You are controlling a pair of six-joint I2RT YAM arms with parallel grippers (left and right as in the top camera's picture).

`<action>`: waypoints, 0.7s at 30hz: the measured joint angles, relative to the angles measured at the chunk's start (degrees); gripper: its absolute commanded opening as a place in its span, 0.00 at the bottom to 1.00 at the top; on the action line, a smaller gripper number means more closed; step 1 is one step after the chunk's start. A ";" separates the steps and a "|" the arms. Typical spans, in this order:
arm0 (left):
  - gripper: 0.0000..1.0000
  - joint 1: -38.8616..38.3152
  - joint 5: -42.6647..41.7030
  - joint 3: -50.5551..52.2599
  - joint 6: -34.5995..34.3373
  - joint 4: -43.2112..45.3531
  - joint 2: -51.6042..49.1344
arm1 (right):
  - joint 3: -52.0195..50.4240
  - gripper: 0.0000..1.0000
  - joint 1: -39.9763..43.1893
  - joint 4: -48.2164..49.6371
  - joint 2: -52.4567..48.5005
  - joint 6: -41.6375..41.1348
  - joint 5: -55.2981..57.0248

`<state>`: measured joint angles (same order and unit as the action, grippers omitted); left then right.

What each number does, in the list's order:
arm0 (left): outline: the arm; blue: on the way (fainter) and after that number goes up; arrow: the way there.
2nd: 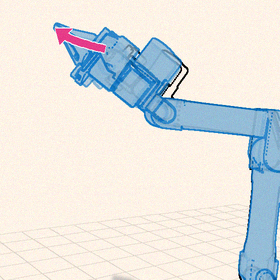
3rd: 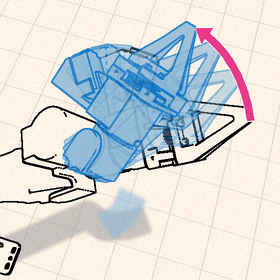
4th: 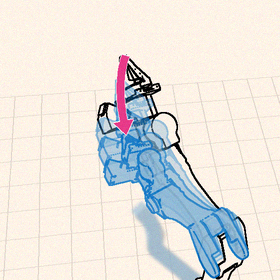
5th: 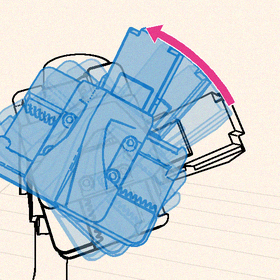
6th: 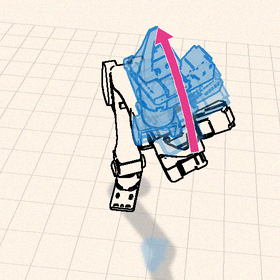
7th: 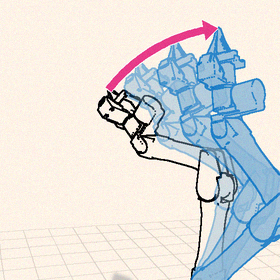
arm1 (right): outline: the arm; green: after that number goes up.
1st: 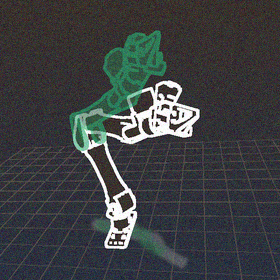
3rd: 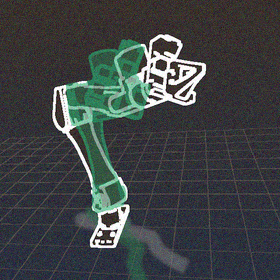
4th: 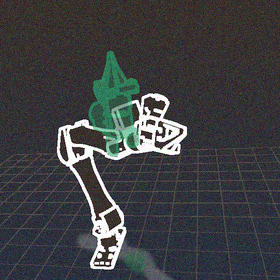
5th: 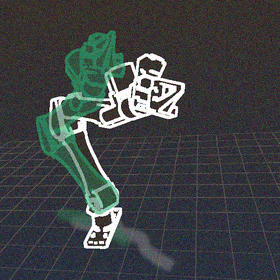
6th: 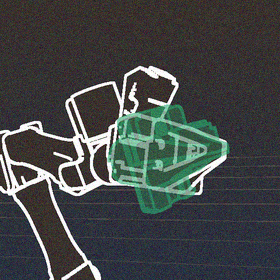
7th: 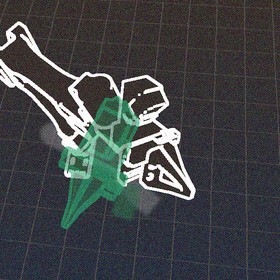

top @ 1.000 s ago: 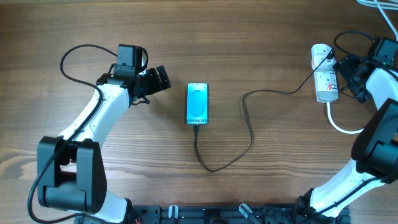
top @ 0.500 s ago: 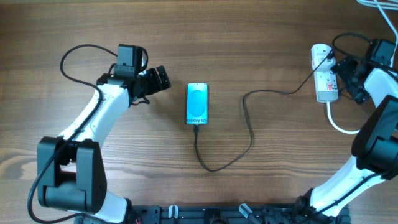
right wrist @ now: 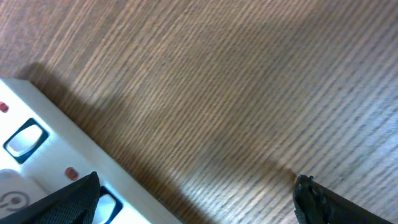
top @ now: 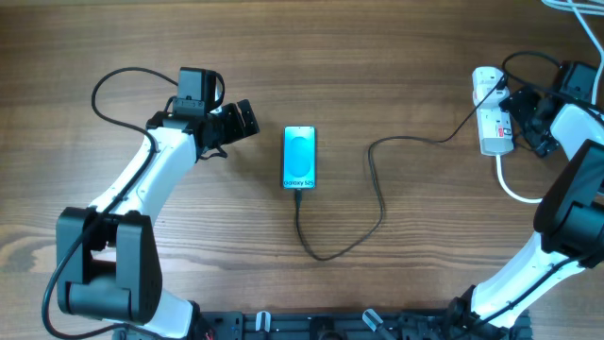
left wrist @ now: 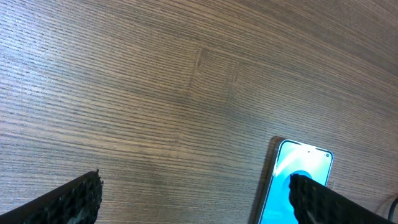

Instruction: Plug charger to phone and switch on socket

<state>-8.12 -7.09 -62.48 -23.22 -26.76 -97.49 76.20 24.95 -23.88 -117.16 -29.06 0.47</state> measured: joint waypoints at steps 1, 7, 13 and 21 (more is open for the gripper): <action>1.00 0.00 0.00 0.00 0.00 0.00 0.00 | 0.00 1.00 0.00 0.00 0.00 0.00 -0.57; 1.00 0.00 0.00 0.00 0.00 -0.02 0.00 | 0.04 1.00 0.13 -0.66 0.00 -0.31 -1.11; 1.00 0.00 0.00 0.00 0.00 -0.02 0.00 | 0.44 1.00 0.13 -1.77 0.00 -0.83 -1.33; 1.00 0.00 0.00 0.00 0.00 -0.02 0.00 | 0.83 1.00 0.61 -3.67 0.02 -0.87 -1.53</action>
<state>-8.12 -7.09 -62.48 -23.22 -26.79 -97.49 77.03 25.56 -27.55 -117.14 -29.93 -1.06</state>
